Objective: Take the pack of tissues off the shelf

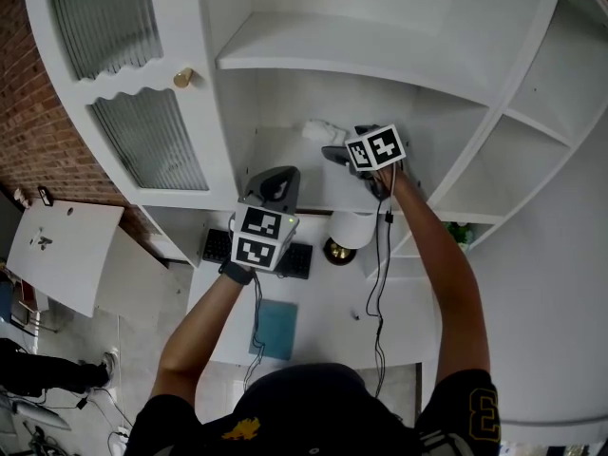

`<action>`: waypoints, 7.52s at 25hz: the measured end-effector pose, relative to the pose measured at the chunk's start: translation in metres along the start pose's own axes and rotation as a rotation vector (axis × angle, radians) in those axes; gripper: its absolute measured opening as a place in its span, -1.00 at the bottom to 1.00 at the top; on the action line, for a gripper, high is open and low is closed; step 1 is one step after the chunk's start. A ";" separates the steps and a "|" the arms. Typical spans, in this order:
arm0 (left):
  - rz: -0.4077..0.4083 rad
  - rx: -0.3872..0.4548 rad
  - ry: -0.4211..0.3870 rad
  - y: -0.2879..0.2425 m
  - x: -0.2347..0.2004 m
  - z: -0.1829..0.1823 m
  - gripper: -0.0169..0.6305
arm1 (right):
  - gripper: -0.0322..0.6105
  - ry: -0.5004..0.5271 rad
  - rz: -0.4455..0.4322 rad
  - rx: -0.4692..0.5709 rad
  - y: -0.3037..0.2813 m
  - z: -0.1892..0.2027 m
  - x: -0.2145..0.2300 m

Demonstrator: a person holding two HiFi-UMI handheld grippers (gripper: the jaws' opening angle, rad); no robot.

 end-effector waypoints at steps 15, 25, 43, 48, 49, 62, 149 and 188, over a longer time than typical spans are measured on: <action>0.010 0.003 -0.006 -0.003 -0.003 0.000 -0.90 | -0.13 0.040 0.033 -0.017 -0.009 -0.006 0.002; 0.012 0.002 -0.014 -0.001 -0.003 -0.001 -0.90 | -0.40 0.056 0.065 -0.041 -0.007 -0.003 0.003; 0.018 0.011 -0.015 0.006 -0.002 -0.003 -0.90 | -0.76 0.081 0.120 -0.065 0.007 -0.001 -0.001; 0.015 0.010 -0.018 0.008 -0.003 -0.002 -0.90 | -0.75 0.083 0.129 -0.057 0.011 0.003 -0.002; 0.013 0.010 -0.016 0.008 -0.005 -0.002 -0.90 | -0.75 0.084 0.131 -0.054 0.012 0.003 -0.002; 0.012 0.025 -0.005 0.019 0.006 -0.004 -0.90 | -0.76 0.007 0.151 0.039 0.044 0.026 -0.017; 0.044 -0.152 0.210 0.030 0.119 0.207 -0.90 | -0.76 -0.368 0.121 0.174 0.071 0.299 -0.184; 0.057 -0.485 0.340 -0.007 0.177 0.411 -0.89 | -0.76 -0.433 -0.077 -0.123 -0.082 0.463 -0.251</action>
Point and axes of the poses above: the fingertips, and each gripper's own axes: y backward along the fingers, x to its right, z out of its underside, the point moved 7 cm from there along y, backward along the fingers, and after that the axes turned 12 degrees about -x, right-handed, at the moved point
